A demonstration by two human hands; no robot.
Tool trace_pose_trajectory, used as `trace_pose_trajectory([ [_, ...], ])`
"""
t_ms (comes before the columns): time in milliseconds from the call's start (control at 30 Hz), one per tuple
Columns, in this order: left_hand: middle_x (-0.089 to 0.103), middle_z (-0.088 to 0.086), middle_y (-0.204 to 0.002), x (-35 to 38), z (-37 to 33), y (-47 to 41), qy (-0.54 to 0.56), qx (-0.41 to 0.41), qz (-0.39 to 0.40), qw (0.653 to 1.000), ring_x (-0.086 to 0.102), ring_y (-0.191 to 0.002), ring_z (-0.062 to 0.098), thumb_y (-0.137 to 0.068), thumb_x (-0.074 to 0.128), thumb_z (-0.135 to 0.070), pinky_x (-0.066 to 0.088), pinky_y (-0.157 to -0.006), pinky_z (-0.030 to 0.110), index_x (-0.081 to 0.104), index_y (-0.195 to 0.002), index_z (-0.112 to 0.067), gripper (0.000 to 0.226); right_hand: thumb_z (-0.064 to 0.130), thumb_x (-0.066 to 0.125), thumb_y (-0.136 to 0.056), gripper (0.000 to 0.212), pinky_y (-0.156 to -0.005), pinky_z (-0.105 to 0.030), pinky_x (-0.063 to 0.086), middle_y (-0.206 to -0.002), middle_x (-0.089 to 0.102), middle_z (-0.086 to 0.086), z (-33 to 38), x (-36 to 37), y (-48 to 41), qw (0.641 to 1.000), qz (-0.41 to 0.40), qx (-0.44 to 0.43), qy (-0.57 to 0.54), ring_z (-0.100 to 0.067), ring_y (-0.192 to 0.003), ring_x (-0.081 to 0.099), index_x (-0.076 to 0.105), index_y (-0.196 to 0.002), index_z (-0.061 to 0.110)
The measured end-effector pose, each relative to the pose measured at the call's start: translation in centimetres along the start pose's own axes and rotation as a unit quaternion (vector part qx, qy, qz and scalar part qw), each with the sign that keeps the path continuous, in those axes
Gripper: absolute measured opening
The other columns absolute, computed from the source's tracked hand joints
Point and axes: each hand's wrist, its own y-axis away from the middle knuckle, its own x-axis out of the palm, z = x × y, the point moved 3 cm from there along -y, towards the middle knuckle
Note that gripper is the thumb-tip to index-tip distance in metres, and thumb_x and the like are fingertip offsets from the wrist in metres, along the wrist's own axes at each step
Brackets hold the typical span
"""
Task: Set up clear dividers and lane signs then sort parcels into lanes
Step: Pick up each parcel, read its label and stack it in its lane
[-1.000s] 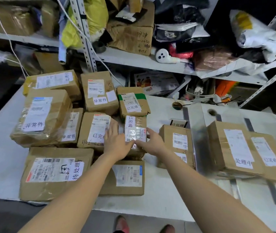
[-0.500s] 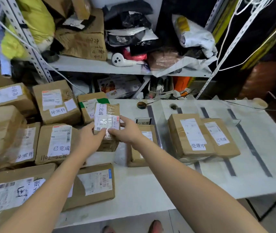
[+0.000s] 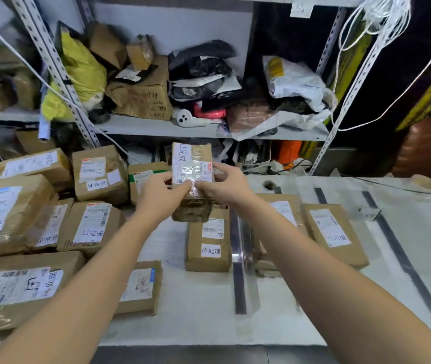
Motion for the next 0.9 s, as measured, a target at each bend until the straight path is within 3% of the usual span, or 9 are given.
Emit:
trace_pose_trajectory([
  [67, 0.072, -0.013, -0.109, 2.1, -2.6, 0.6, 0.021, 0.009, 0.004, 1.0, 0.067, -0.098, 0.006, -0.089, 0.074, -0.035, 0.059, -0.084, 0.033, 0.069, -0.126, -0.029, 0.038, 0.023, 0.083, -0.081, 0.037, -0.082, -0.036, 0.063, -0.103, 0.077, 0.01, 0.4, -3.7, 1.0, 1.0, -0.006, -0.01, 0.005, -0.009, -0.094, 0.074, 0.069, -0.111, 0.039],
  [200, 0.074, -0.016, -0.105, 6.9, -7.1, 1.3, 0.047, 0.031, 0.011, 0.998, 0.07, -0.096, 0.007, -0.079, 0.08, -0.041, 0.062, -0.083, 0.039, 0.067, -0.121, -0.039, 0.044, 0.026, 0.084, -0.082, 0.042, -0.06, -0.023, 0.06, -0.098, 0.076, 0.012, 0.3, -11.1, 2.9, 1.0, -0.02, -0.016, 0.011, -0.005, -0.087, 0.073, 0.07, -0.121, 0.035],
  [367, 0.074, -0.017, -0.099, 15.2, -12.4, 2.6, 0.043, 0.067, 0.039, 0.996, 0.071, -0.09, 0.005, -0.083, 0.078, -0.037, 0.062, -0.081, 0.038, 0.065, -0.104, -0.048, 0.027, 0.026, 0.085, -0.082, 0.043, -0.065, -0.026, 0.063, -0.089, 0.071, 0.017, -1.9, -20.6, 5.4, 0.998, -0.061, -0.015, 0.01, -0.002, -0.079, 0.071, 0.067, -0.119, 0.04],
  [500, 0.072, -0.02, -0.098, 22.4, -14.8, 3.7, 0.066, 0.066, 0.076, 0.993, 0.07, -0.09, 0.002, -0.085, 0.078, -0.034, 0.061, -0.081, 0.034, 0.068, -0.117, -0.036, 0.034, 0.023, 0.084, -0.083, 0.044, -0.052, -0.014, 0.052, -0.091, 0.07, 0.019, -5.1, -27.0, 7.3, 0.996, -0.093, 0.008, 0.011, 0.001, -0.081, 0.07, 0.068, -0.123, 0.033],
  [667, 0.077, -0.013, -0.104, 30.4, -15.3, 4.4, 0.098, 0.046, 0.113, 0.988, 0.073, -0.09, 0.006, -0.083, 0.079, -0.033, 0.062, -0.083, 0.041, 0.069, -0.113, -0.036, 0.032, 0.022, 0.082, -0.085, 0.044, -0.056, -0.016, 0.054, -0.086, 0.07, 0.022, -9.6, -32.6, 8.5, 0.991, -0.122, 0.046, 0.012, 0.003, -0.076, 0.071, 0.061, -0.118, 0.041],
  [900, 0.072, -0.003, -0.121, 36.0, -13.4, 4.7, 0.071, 0.005, 0.141, 0.987, 0.071, -0.096, 0.008, -0.088, 0.078, -0.031, 0.06, -0.073, 0.024, 0.057, -0.136, -0.022, 0.053, 0.02, 0.081, -0.086, 0.055, -0.062, -0.019, 0.056, -0.095, 0.069, 0.017, -15.0, -34.9, 7.8, 0.988, -0.114, 0.097, 0.032, -0.001, -0.082, 0.067, 0.06, -0.136, 0.031],
])
